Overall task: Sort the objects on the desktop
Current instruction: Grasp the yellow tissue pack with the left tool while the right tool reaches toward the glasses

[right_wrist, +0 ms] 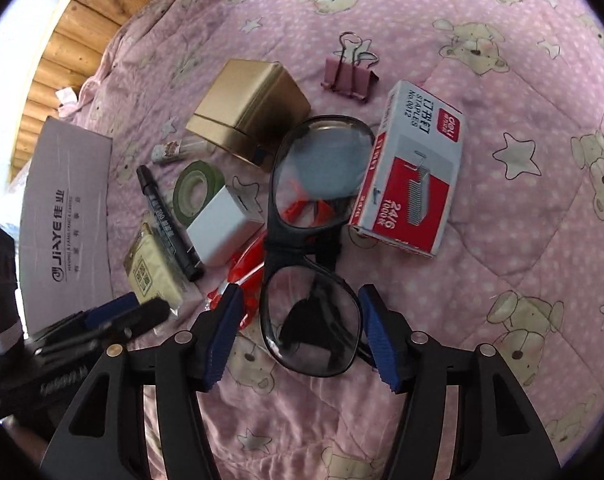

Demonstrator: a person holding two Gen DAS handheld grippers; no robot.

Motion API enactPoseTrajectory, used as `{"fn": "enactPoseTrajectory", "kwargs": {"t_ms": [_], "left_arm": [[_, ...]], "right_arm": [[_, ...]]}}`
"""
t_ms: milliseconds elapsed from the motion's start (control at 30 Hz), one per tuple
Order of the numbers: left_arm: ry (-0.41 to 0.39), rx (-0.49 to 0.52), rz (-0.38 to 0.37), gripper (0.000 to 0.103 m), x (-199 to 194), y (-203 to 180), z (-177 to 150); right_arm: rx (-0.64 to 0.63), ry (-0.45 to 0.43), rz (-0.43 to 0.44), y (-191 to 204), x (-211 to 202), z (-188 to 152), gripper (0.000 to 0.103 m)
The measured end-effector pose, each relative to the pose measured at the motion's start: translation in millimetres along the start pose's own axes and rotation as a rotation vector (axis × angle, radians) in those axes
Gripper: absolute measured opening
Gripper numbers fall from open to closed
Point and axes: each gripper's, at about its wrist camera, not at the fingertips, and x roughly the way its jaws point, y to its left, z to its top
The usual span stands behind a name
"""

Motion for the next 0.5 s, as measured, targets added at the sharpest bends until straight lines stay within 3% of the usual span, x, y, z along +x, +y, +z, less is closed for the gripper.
{"fn": "enactPoseTrajectory", "kwargs": {"t_ms": [133,400,500], "left_arm": [[-0.048,-0.056,0.06,0.061,-13,16,4],[-0.028,-0.049,-0.016,0.062,-11,-5,13],[-0.014,-0.021,0.031,0.065,4,-16,18]], "right_arm": [[0.045,-0.005,-0.013,-11,-15,2,0.061],[0.027,0.012,-0.028,5,-10,10,0.063],[0.048,0.023,-0.026,3,2,17,0.063]]}}
